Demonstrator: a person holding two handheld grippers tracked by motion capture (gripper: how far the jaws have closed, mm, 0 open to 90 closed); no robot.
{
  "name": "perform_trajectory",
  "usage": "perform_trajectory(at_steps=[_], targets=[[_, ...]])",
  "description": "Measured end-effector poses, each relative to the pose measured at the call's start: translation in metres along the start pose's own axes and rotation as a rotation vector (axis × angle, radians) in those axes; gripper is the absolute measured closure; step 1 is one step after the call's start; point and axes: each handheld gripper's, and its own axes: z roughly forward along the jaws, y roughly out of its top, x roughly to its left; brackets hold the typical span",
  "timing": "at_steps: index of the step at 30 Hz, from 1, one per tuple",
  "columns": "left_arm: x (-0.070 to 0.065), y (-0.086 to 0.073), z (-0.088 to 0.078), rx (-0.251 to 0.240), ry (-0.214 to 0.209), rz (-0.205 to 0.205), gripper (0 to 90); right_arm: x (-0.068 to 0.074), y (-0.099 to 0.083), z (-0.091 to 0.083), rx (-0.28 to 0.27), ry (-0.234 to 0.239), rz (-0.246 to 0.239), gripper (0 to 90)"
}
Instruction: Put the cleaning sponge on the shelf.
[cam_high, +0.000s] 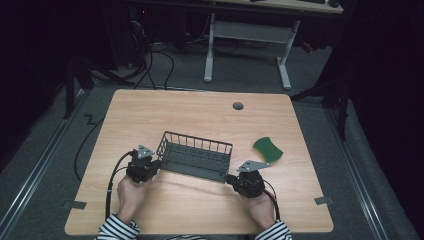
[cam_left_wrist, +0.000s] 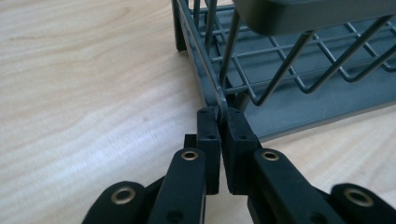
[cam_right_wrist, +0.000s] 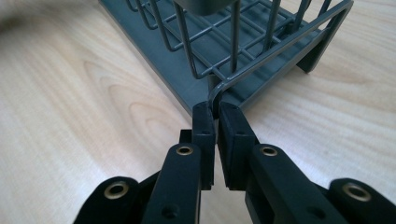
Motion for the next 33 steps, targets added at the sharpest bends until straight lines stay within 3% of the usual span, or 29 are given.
perform_trajectory(at_steps=[8,10,11,14,19,22,25,29,33], targets=[[-0.007,-0.012,-0.01,-0.01,-0.007,-0.011,86.3,0.009,-0.01,-0.008,-0.005,0.018,-0.007,85.1],[-0.006,-0.013,-0.01,-0.012,-0.011,-0.016,85.8,0.008,-0.012,-0.007,-0.004,0.027,-0.003,81.1],[-0.005,-0.014,-0.01,-0.02,-0.021,-0.027,84.3,0.008,-0.012,-0.006,-0.001,0.032,0.005,73.8],[-0.002,-0.017,-0.012,-0.032,-0.035,-0.056,57.7,0.005,-0.015,-0.006,0.004,0.028,0.028,57.9],[0.007,-0.028,-0.02,-0.052,-0.042,-0.091,37.8,-0.003,-0.023,-0.021,-0.036,0.025,0.057,47.0],[0.012,-0.036,-0.025,-0.055,-0.029,-0.111,31.4,-0.01,-0.029,-0.032,-0.072,-0.007,0.042,44.4],[0.018,-0.045,-0.027,-0.052,0.013,-0.121,29.3,-0.023,-0.033,-0.041,-0.127,-0.053,0.041,42.1],[0.029,-0.054,-0.025,-0.034,0.078,-0.141,28.3,-0.048,-0.033,-0.049,-0.171,-0.149,0.055,38.6],[0.033,-0.058,-0.025,-0.043,0.14,-0.131,28.5,-0.07,-0.026,-0.055,-0.178,-0.234,0.097,36.5]])
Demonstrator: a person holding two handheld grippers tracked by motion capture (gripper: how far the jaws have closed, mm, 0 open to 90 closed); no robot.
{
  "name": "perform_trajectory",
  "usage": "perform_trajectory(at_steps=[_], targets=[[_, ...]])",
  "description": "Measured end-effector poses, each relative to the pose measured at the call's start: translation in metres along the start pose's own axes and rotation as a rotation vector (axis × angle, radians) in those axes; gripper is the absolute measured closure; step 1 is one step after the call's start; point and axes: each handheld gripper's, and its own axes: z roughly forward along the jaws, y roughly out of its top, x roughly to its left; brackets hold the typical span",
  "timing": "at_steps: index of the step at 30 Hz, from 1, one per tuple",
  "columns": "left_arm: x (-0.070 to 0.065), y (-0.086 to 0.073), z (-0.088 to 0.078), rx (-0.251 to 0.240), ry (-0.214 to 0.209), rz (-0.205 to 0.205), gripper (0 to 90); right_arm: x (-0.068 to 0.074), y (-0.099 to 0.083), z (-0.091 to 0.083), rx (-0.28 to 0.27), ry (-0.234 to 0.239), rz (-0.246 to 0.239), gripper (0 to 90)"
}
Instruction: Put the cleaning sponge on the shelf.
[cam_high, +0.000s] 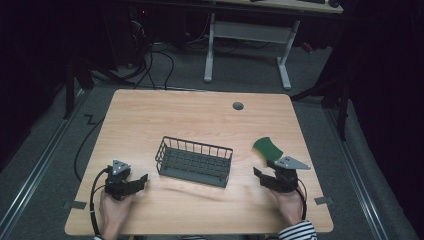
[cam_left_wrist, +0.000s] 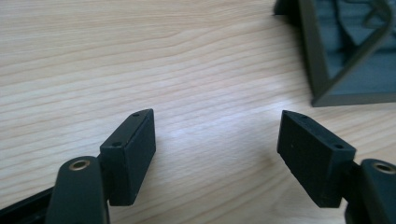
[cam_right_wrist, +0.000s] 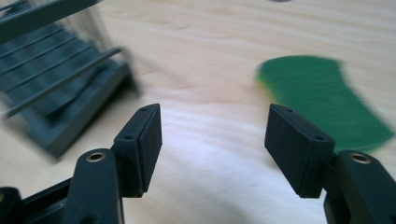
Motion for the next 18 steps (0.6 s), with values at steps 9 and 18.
perform_trajectory(at_steps=[9,18], targets=[[-0.001,-0.001,0.003,-0.008,0.06,0.027,27.0,-0.036,0.012,0.012,0.049,-0.062,0.089,34.0],[-0.002,-0.001,0.004,-0.004,0.056,0.033,24.8,-0.043,0.017,0.021,0.074,-0.087,0.092,28.8]])
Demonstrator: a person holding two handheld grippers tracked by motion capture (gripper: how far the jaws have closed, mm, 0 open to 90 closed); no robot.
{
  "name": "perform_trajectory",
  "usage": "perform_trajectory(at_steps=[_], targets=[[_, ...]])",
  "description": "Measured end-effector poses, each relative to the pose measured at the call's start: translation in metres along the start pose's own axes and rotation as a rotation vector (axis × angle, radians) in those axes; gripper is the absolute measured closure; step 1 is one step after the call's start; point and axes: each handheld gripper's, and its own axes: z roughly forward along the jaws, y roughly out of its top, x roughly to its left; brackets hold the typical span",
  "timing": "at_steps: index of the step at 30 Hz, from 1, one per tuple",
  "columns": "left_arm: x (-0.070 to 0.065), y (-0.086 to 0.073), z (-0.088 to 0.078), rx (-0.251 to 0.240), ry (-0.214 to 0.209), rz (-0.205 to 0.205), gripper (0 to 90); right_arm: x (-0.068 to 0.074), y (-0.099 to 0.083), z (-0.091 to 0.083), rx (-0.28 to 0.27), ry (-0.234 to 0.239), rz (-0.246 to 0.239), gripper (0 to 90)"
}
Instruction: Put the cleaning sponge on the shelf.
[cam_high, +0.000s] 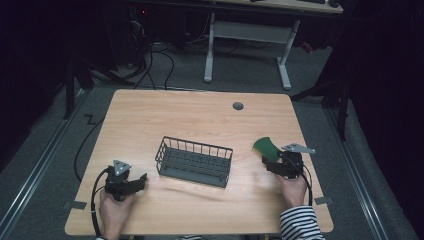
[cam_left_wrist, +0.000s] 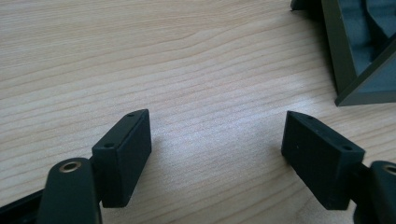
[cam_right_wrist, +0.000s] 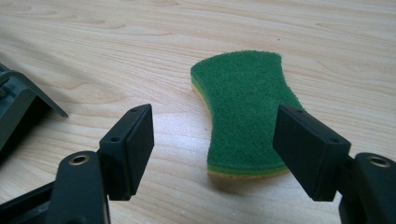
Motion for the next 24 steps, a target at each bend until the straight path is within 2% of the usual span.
perform_trajectory(at_steps=[5,11,17,20,24], targets=[[0.0,0.0,0.0,-0.001,0.002,-0.002,24.8,-0.005,0.005,0.004,0.022,-0.014,-0.023,27.7],[0.0,0.0,0.0,0.001,0.001,-0.001,24.7,-0.012,0.009,0.007,0.033,-0.011,-0.013,26.9],[0.0,0.0,0.0,0.001,0.001,0.0,24.7,-0.011,0.019,0.01,0.025,0.006,-0.037,26.5],[0.0,0.0,0.0,0.0,0.002,-0.001,24.8,-0.008,0.024,0.015,0.035,0.004,-0.061,26.4],[0.0,0.0,0.0,0.001,0.001,-0.001,24.8,-0.011,0.028,0.025,0.062,-0.008,-0.056,25.5]])
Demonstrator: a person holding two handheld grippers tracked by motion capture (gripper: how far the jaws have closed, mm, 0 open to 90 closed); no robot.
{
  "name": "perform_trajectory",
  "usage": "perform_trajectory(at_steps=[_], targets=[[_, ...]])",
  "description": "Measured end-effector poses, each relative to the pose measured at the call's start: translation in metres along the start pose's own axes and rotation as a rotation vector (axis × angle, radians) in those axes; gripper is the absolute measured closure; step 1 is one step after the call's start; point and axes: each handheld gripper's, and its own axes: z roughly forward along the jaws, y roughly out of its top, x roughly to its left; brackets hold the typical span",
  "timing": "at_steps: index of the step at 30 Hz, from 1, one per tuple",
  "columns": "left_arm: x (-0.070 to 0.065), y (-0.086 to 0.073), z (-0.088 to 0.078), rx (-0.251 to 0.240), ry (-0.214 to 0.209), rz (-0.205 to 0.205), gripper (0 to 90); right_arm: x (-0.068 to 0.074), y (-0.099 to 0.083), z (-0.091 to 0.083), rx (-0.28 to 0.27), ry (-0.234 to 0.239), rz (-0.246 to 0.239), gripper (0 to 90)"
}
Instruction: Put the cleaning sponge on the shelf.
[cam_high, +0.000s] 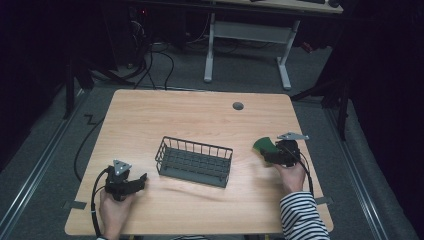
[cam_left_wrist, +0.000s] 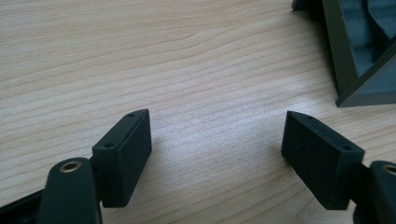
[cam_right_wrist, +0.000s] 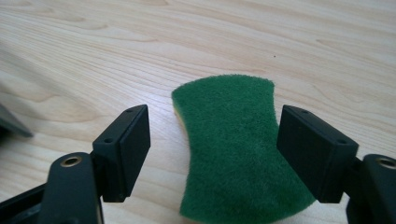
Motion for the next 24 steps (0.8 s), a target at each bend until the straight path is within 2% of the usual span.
perform_trajectory(at_steps=[9,13,17,20,24], targets=[[0.0,0.0,0.0,0.0,0.0,0.0,24.8,-0.01,0.0,0.018,0.054,-0.008,0.018,22.6],[0.0,0.0,0.0,0.0,0.0,0.0,24.8,-0.012,-0.001,0.021,0.051,-0.013,0.017,22.7],[0.0,0.0,0.0,-0.002,0.002,0.0,24.9,-0.015,-0.003,0.028,0.09,-0.02,0.01,22.0],[0.0,0.0,0.0,-0.001,0.002,0.0,24.9,-0.017,-0.004,0.032,0.111,-0.007,0.012,21.6],[0.0,0.0,0.0,0.0,0.001,0.0,25.0,-0.018,-0.004,0.033,0.111,0.008,0.007,24.0]])
